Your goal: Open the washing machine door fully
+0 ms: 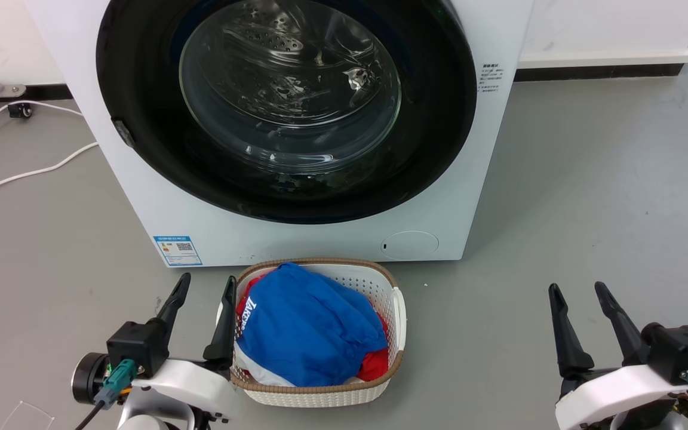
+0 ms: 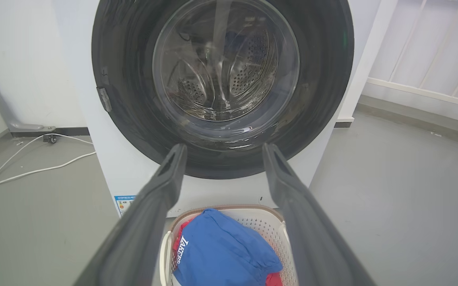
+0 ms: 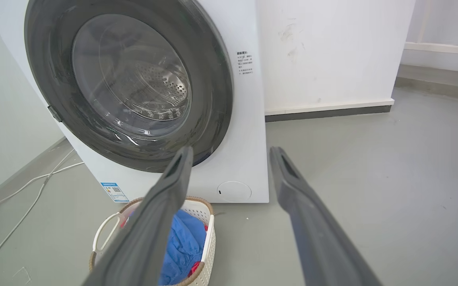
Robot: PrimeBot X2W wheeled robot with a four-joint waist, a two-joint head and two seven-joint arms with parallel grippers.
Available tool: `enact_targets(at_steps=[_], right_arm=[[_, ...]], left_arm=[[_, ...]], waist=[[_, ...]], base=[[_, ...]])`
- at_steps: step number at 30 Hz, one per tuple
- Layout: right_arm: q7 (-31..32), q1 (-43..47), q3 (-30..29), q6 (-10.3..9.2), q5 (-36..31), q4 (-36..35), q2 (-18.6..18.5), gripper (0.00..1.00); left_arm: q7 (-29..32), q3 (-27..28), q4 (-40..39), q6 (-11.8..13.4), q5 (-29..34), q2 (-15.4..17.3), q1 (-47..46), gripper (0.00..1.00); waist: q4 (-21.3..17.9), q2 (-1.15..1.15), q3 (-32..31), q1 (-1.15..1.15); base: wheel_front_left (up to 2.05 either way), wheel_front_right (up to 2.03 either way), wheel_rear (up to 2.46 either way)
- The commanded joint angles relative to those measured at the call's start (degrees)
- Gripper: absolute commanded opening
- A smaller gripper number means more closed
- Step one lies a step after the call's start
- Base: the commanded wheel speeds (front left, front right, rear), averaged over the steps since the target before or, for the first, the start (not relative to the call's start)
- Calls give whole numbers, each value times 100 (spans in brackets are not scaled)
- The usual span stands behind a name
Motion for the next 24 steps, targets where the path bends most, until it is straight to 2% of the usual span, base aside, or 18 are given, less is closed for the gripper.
enact_targets(at_steps=[1, 24], right_arm=[[-43, -11, 3, 11, -144, -59, 17, 100], [-231, 53, 51, 7, -961, -132, 25, 100]], left_arm=[[-47, -27, -23, 29, 128, 31, -90, 100], [-298, 148, 90, -115, 785, -79, -17, 100]], waist=[[-2, 0, 3, 0], [-40, 0, -12, 0]], base=[[0, 0, 0], [0, 0, 0]])
